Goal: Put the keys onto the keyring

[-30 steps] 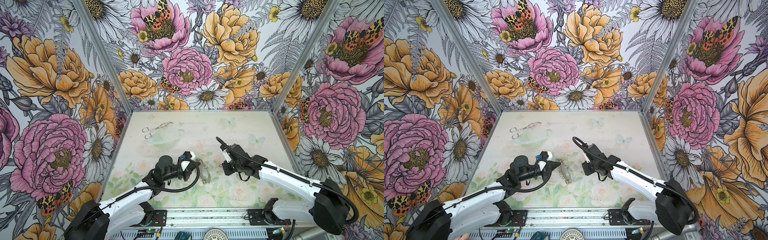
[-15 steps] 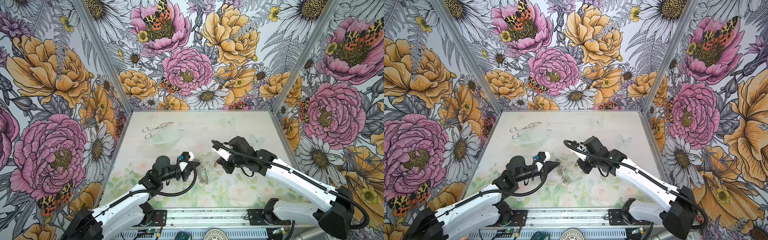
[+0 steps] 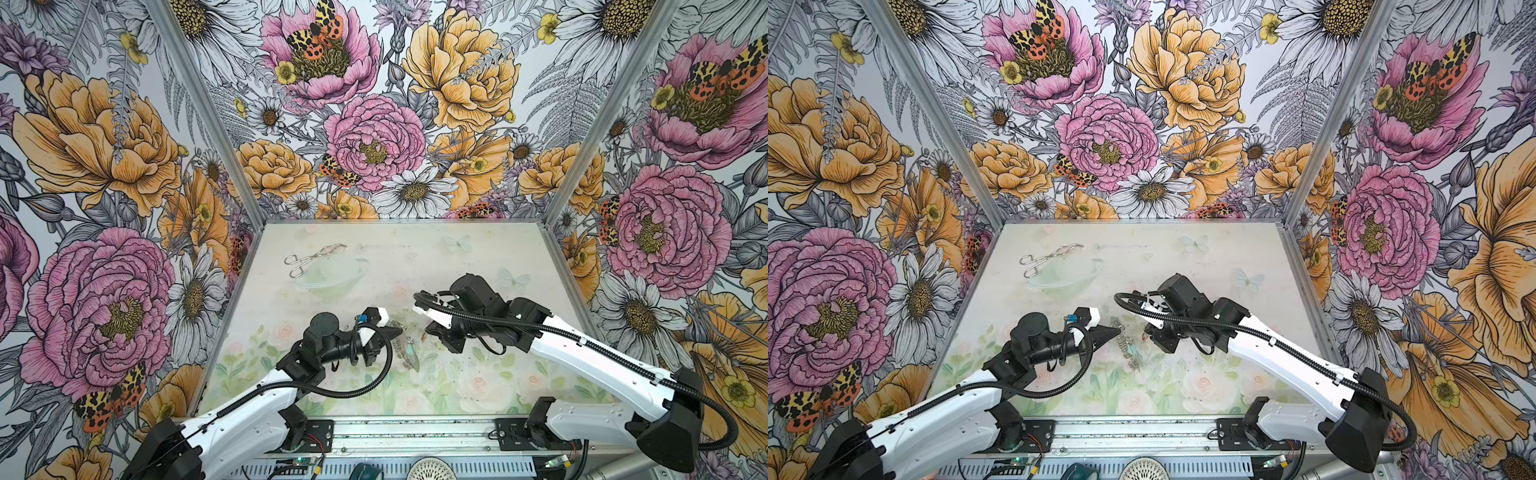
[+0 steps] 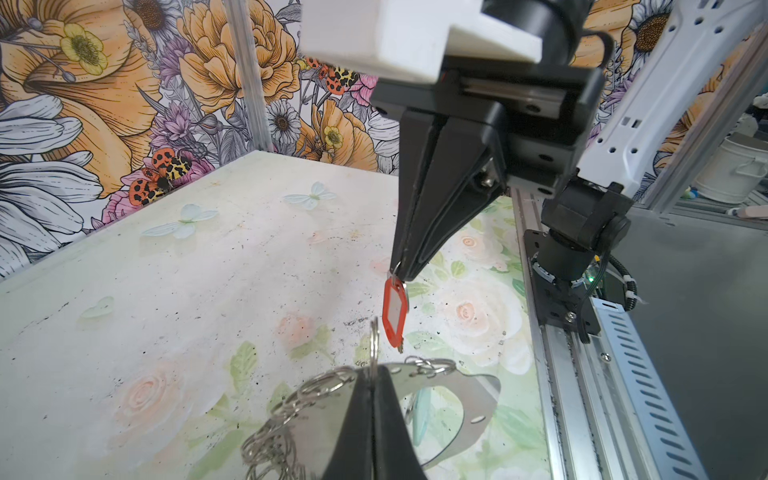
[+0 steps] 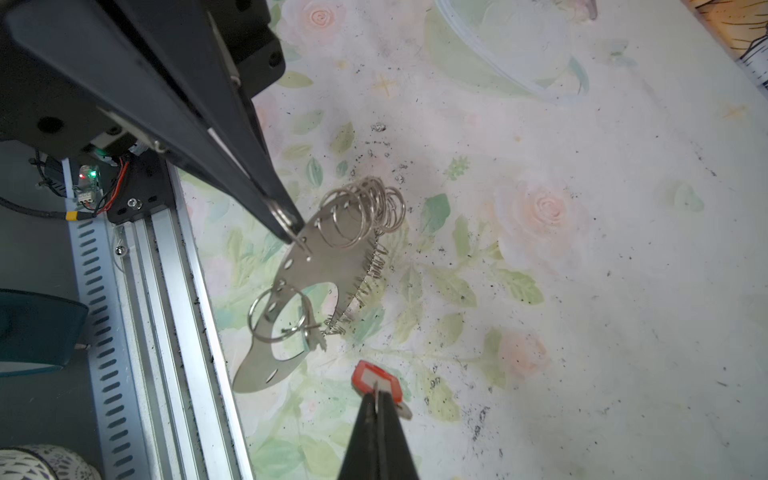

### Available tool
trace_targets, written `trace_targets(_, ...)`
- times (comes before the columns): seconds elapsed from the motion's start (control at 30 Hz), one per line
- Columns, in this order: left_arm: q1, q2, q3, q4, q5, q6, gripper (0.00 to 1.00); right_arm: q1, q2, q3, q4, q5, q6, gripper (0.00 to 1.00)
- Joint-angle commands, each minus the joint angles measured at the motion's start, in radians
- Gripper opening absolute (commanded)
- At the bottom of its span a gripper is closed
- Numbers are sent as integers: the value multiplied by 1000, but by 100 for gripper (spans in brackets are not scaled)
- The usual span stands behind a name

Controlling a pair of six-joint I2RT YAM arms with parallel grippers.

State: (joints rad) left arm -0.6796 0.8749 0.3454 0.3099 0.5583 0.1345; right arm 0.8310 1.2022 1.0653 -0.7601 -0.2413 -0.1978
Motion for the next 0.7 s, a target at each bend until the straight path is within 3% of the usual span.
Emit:
trace_targets(0.0, -6, 2, 7, 29, 45, 8, 0, 12, 3, 37, -10, -17, -59, 0)
trace_targets(0.23, -6, 26, 18, 27, 68, -25, 0, 37, 28, 37, 35, 20, -93, 0)
trace_targets(0.67, 6, 67, 47, 10, 109, -66, 0, 60, 1, -21, 146, -32, -102, 0)
